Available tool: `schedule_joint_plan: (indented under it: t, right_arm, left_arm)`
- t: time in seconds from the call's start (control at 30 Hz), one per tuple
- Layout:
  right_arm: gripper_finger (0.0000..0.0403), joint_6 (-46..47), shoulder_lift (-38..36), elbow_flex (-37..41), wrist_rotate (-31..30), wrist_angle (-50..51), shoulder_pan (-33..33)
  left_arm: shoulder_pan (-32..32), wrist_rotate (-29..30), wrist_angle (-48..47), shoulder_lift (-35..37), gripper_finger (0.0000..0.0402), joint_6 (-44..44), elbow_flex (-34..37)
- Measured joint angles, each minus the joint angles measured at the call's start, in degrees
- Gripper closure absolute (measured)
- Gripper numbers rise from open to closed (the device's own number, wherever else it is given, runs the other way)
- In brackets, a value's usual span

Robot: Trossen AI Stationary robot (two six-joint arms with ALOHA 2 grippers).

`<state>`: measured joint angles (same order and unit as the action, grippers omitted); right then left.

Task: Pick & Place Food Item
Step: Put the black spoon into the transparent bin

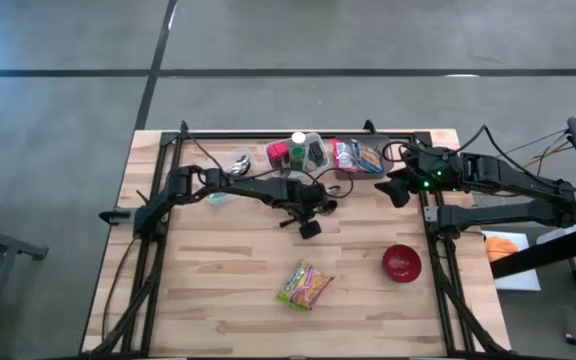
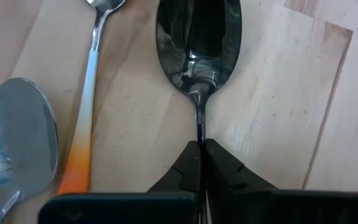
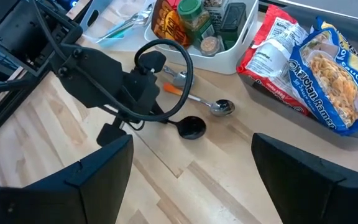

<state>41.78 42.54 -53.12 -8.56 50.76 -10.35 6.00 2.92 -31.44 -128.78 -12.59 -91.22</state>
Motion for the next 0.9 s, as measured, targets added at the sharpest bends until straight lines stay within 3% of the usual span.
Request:
schedule_joint_plan:
  t: [0.4, 0.63, 0.9]
  right_arm:
    - [0.0081, -0.42, 0.00, 0.04, -0.57, -0.02, 0.00]
    - [0.0081, -0.42, 0.00, 0.17, -0.58, 0.00, 0.00]
    - [0.0081, -1.03, 0.00, 0.20, -0.59, -0.02, -0.02]
  left_arm:
    - [-0.17, -4.93, -3.18, 5.08, 0.0401, 0.66, 0.54]
    - [-0.18, -4.49, -5.63, 10.36, 0.0401, 0.48, 0.72]
    - [1.41, -1.02, -10.57, 21.55, 0.0401, 0.67, 2.63]
